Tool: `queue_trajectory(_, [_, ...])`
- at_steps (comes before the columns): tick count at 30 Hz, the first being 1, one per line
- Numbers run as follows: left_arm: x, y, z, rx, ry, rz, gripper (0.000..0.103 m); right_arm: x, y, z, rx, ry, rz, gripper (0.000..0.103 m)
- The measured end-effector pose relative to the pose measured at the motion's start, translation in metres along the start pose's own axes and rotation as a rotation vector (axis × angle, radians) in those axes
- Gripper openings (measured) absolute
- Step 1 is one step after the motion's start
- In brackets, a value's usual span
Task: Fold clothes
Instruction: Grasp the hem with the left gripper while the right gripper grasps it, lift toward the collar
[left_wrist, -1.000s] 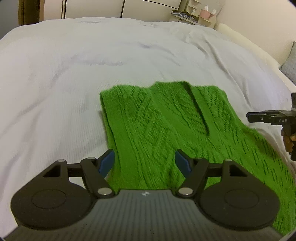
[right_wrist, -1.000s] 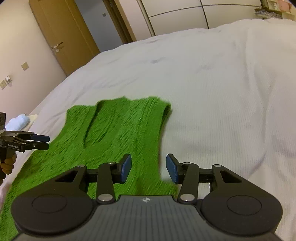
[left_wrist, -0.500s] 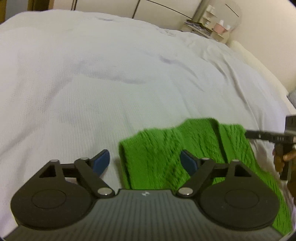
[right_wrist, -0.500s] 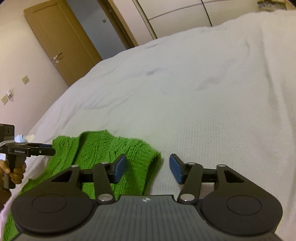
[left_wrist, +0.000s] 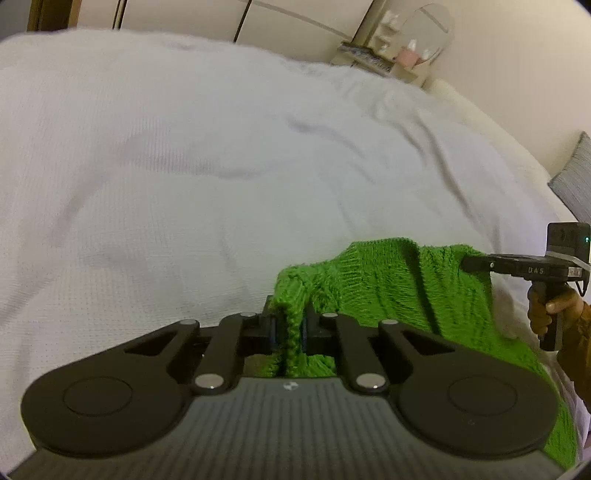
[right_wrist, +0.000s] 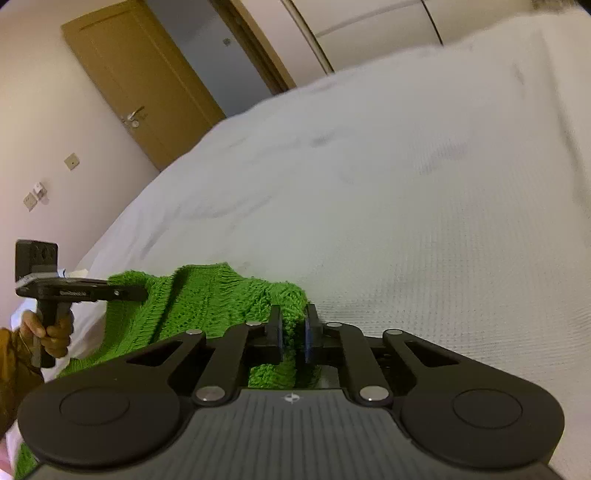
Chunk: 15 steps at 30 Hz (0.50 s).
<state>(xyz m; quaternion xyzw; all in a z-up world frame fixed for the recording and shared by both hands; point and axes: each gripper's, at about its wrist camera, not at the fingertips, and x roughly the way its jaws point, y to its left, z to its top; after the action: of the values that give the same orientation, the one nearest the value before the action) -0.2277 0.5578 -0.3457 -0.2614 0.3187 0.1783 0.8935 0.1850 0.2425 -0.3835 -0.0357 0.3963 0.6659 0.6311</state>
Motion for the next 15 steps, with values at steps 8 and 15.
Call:
queue_trajectory(8, [-0.13, -0.049, -0.041, 0.0, -0.136, -0.09, 0.009, -0.118, 0.071, -0.038, -0.113, -0.179, 0.037, 0.009])
queue_trajectory(15, [-0.219, -0.116, -0.136, 0.023, -0.131, -0.105, 0.014, -0.214, 0.147, -0.132, -0.18, -0.211, -0.002, 0.009])
